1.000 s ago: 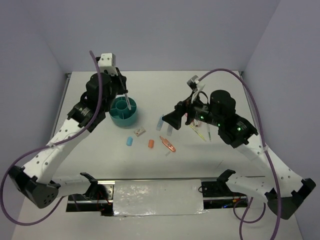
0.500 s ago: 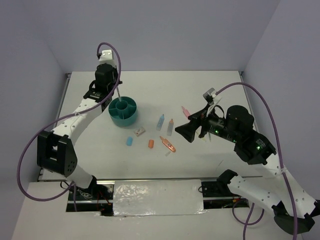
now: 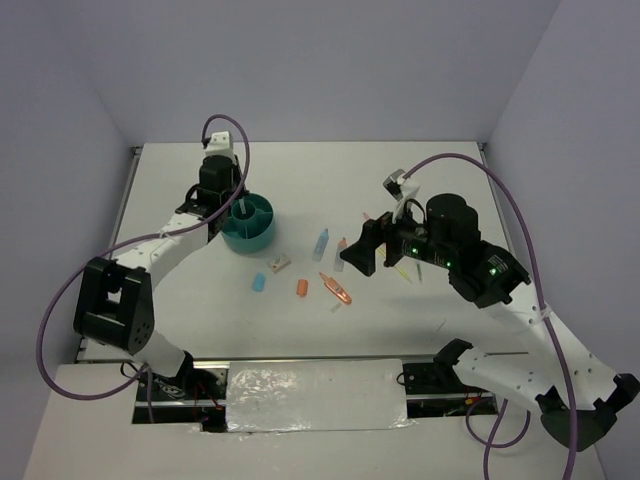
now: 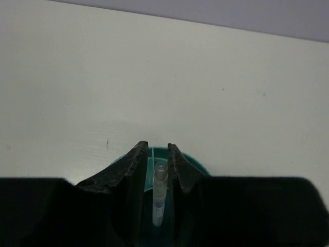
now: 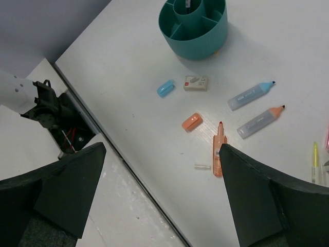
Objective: Sort the stationery into containers
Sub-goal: Place the pen in the storage box.
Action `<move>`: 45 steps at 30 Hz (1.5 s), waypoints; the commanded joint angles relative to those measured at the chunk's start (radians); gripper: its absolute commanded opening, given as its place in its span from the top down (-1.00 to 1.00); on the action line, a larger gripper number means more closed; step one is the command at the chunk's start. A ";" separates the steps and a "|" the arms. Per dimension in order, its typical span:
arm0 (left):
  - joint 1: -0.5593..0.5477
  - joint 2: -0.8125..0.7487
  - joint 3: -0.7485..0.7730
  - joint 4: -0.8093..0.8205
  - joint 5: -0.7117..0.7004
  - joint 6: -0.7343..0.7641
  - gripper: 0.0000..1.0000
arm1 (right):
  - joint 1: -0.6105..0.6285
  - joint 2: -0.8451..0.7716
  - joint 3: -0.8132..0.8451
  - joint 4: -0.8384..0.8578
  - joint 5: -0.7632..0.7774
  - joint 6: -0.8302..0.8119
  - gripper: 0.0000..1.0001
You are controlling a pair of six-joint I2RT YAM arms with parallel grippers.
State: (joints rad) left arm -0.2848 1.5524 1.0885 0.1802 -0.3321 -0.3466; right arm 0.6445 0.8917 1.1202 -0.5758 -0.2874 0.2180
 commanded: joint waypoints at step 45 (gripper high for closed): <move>-0.013 -0.724 0.017 -0.860 0.415 -0.127 -0.99 | -0.367 0.601 -0.190 0.028 0.295 0.014 -0.23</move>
State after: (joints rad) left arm -0.2920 0.8471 1.0973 -0.6914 0.0593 -0.4965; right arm 0.3031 1.5295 0.9573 -0.6239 0.0147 0.2192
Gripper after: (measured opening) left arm 0.994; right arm 0.628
